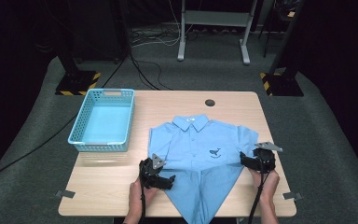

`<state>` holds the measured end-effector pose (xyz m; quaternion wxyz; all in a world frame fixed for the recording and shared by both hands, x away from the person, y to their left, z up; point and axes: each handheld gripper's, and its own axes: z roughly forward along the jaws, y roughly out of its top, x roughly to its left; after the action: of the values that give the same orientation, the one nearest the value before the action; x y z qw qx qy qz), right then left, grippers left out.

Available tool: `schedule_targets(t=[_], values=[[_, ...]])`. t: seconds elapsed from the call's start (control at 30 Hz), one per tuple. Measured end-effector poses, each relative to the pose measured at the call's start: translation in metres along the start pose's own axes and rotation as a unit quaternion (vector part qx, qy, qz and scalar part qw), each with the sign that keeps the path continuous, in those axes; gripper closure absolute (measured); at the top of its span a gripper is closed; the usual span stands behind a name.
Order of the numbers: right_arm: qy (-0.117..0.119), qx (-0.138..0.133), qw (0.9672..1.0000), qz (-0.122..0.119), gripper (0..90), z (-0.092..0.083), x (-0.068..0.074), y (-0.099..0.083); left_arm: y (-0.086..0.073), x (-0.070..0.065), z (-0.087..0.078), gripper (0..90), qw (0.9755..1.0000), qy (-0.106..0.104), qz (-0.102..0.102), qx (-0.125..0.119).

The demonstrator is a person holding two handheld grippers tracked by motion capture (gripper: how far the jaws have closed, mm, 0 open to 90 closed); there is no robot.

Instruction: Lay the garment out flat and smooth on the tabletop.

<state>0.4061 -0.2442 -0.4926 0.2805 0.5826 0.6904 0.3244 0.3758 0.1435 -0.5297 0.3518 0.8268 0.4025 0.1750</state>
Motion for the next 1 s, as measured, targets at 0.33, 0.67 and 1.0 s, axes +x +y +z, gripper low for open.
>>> schedule_targets(t=[0.33, 0.67, 1.0], values=[[0.066, 0.039, 0.9964, -0.036, 12.8, 0.025, 0.036, 0.006, 0.0, 0.0, 0.0, 2.8, 1.0, 0.0, 0.001, 0.0], [0.074, 0.077, 0.994, -0.022, 9.6, 0.04, 0.033, 0.001, 0.0, 0.0, 0.0, 2.8, 1.0, 0.0, 0.0, 0.0], [0.032, 0.071, 0.9968, -0.021, 9.3, 0.037, 0.025, -0.006, 0.0, 0.0, 0.0, 2.8, 1.0, 0.001, 0.001, -0.001]])
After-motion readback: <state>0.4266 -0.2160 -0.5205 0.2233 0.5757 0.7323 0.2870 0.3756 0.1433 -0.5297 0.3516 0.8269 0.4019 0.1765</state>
